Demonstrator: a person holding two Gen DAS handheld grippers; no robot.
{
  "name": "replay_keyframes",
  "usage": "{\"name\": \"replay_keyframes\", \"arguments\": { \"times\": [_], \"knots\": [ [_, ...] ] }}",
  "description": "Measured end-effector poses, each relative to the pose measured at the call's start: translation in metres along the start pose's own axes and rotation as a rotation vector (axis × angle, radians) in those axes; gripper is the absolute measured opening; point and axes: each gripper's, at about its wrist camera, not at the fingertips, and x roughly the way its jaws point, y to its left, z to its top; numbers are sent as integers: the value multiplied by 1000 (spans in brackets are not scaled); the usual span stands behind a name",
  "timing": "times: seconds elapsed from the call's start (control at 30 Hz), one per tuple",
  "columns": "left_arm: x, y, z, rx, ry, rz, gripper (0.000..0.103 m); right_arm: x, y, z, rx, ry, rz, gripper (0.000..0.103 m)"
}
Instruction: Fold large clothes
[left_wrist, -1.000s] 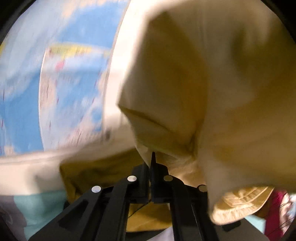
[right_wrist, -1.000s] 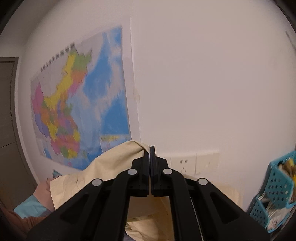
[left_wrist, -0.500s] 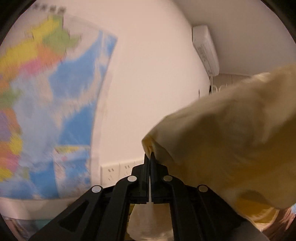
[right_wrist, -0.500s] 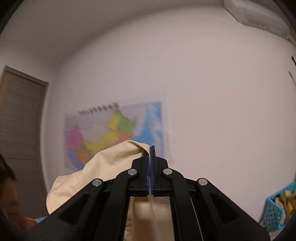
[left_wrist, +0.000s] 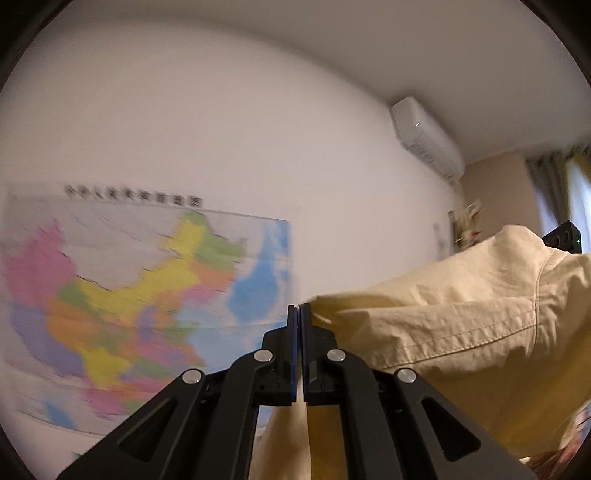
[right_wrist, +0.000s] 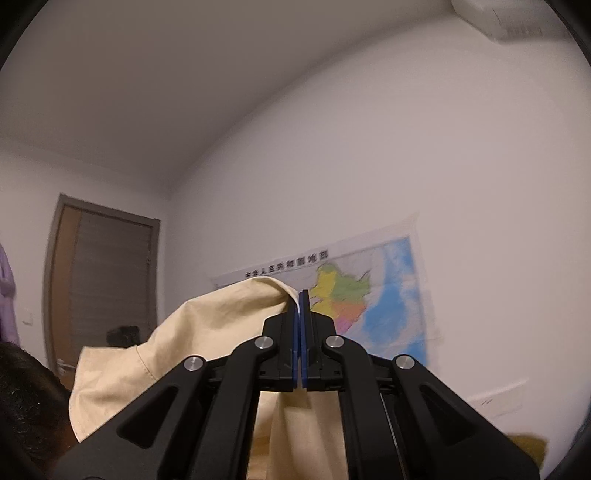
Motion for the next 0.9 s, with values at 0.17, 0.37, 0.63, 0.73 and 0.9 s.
{"name": "replay_keyframes", "arguments": {
  "times": [0.17,0.37,0.63,0.73,0.9],
  "knots": [
    [33,23,-44,31,171,143,0,63,-65,-80,187,229,-22,1],
    [139,81,-239,-76,713,184,0,136,-164,-251,462,546,-131,1],
    [173,155,-391,-271,1017,204,1,177,-260,-404,628,829,-363,6],
    [166,162,-386,-294,1007,129,7,183,-278,-417,575,879,-453,21],
    [141,138,-330,-282,832,-141,49,162,-277,-399,497,887,-476,60]
  ]
}}
